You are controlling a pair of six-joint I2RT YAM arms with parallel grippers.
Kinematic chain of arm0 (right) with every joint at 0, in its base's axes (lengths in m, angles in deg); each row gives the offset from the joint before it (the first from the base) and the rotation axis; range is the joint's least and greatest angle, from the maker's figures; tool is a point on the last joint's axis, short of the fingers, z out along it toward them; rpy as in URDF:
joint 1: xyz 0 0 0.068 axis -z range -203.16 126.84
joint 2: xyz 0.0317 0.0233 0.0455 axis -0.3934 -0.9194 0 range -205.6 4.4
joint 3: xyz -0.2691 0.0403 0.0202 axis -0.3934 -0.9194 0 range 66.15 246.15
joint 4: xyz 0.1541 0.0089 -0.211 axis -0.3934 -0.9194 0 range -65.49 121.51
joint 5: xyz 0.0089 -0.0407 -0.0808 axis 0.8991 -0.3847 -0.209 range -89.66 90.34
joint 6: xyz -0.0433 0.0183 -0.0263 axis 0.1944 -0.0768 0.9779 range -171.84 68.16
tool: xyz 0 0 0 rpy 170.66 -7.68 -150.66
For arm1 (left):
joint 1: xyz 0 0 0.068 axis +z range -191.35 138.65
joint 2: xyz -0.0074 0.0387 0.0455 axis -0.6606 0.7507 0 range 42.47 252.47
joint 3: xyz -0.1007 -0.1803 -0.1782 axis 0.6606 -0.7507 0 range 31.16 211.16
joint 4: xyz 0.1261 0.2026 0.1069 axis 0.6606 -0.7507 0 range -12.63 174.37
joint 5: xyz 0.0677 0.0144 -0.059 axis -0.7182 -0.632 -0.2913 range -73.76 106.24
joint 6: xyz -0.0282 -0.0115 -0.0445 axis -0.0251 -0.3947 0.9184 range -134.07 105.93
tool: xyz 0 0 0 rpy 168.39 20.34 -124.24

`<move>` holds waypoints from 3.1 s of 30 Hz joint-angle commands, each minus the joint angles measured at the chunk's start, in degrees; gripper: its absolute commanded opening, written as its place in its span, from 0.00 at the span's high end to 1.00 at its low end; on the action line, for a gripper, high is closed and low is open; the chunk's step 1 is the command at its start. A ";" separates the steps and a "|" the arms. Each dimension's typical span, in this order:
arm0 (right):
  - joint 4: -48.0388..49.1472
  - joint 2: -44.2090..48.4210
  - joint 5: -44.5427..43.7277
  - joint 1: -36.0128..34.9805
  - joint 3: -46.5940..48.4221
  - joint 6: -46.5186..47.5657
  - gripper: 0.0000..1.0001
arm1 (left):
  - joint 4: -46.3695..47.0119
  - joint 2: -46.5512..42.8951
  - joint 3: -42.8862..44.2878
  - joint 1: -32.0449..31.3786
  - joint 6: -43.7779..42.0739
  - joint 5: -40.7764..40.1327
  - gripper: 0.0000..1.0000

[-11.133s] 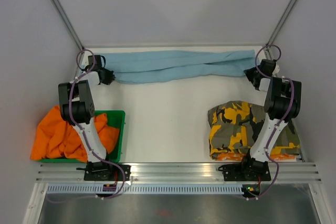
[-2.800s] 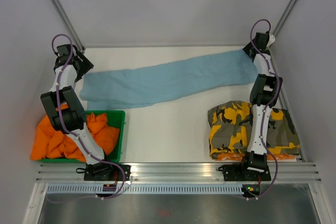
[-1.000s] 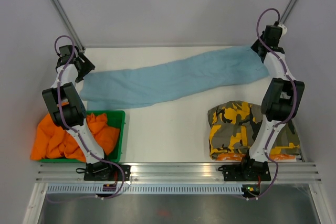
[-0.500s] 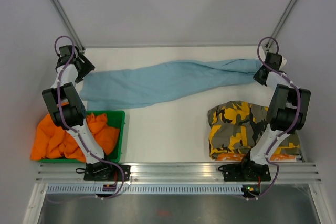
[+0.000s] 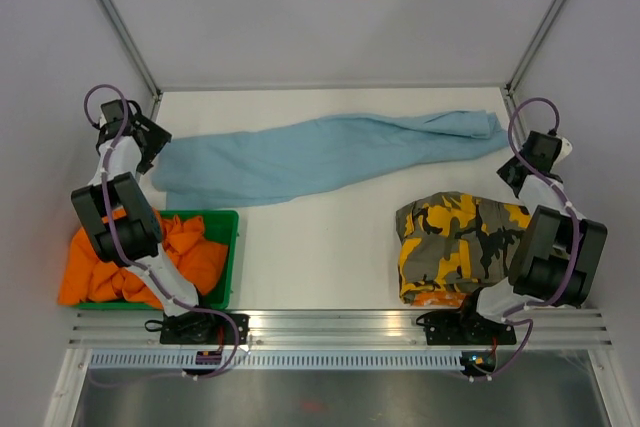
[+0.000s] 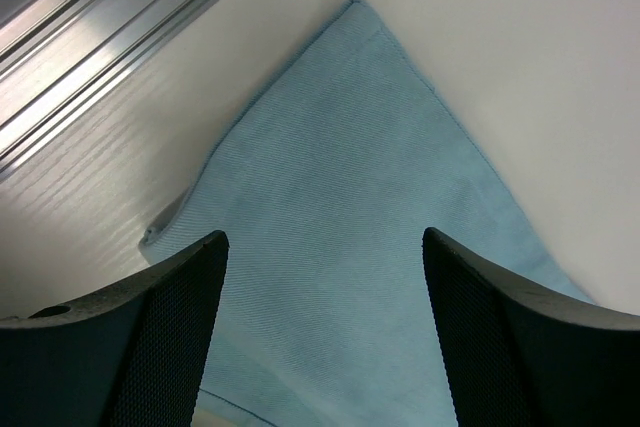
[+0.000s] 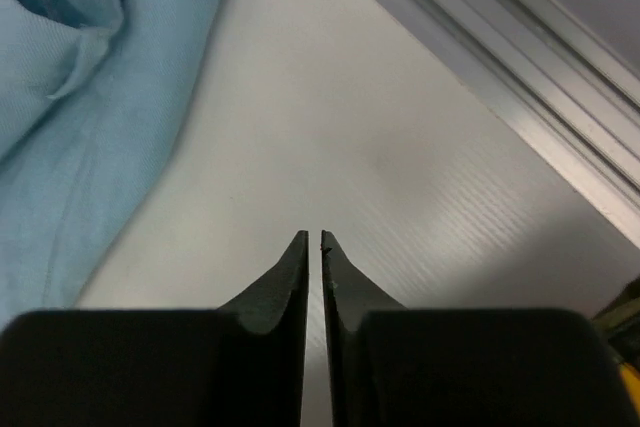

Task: Fold and stack the trousers
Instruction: Fold the trousers

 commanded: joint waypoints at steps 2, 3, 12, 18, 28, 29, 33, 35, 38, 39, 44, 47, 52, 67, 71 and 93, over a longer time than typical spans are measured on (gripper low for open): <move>9.00 -3.29 12.14 -0.38 5.42 -5.16 0.57 | 3.66 -4.70 -2.24 0.39 2.52 3.36 0.16; 10.68 -4.35 13.84 -0.38 6.14 -6.84 0.47 | 3.84 -4.97 -2.60 0.39 2.35 3.71 0.16; 25.29 -14.46 14.22 -3.88 12.82 -22.58 0.15 | 4.81 -5.06 -3.13 0.48 1.56 3.89 0.16; 24.06 -21.50 9.47 -6.61 17.66 -28.73 0.15 | 4.54 -4.62 -2.34 0.39 0.42 2.49 0.16; 15.80 -22.82 0.59 -8.20 19.68 -31.37 0.12 | 4.37 -4.27 -1.28 1.01 0.15 2.31 0.16; 14.32 -23.60 0.58 -8.29 21.07 -30.85 0.12 | 4.19 -4.09 -1.37 1.01 0.15 2.31 0.16; 14.65 -26.50 1.20 -8.46 23.37 -31.20 0.14 | 4.10 -3.65 -1.46 1.01 0.15 2.31 0.16; 14.74 -29.05 1.20 -8.38 25.30 -31.11 0.19 | 4.19 -3.48 -1.46 1.10 0.15 2.31 0.16; 15.44 -31.52 2.42 -8.46 27.50 -30.94 0.42 | 4.10 -2.95 -1.28 1.45 0.15 2.31 0.16; 16.05 -31.78 2.60 -8.46 27.68 -30.85 0.64 | 3.75 -2.69 -1.19 1.88 0.41 2.31 0.16; 17.03 -31.35 1.73 -8.46 28.38 -28.57 1.00 | 0.94 1.17 0.65 5.57 5.59 4.56 0.14; 17.20 -30.47 1.73 -8.46 28.30 -26.81 1.00 | 4.53 2.76 1.27 6.37 5.95 7.48 0.14; 18.96 -29.32 2.51 -8.46 26.80 -25.84 1.00 | 11.14 7.67 4.86 5.84 0.95 11.27 0.15; 21.16 -30.82 5.68 -8.46 26.98 -25.93 1.00 | -1.52 26.84 26.92 1.54 -8.73 3.01 0.18; 21.16 -30.64 5.33 -8.46 26.45 -25.84 1.00 | -2.74 28.86 30.69 0.66 -8.55 0.48 0.19; 20.54 -29.06 4.10 -8.46 24.96 -25.23 1.00 | -15.14 35.11 41.25 -2.51 -17.43 0.73 0.56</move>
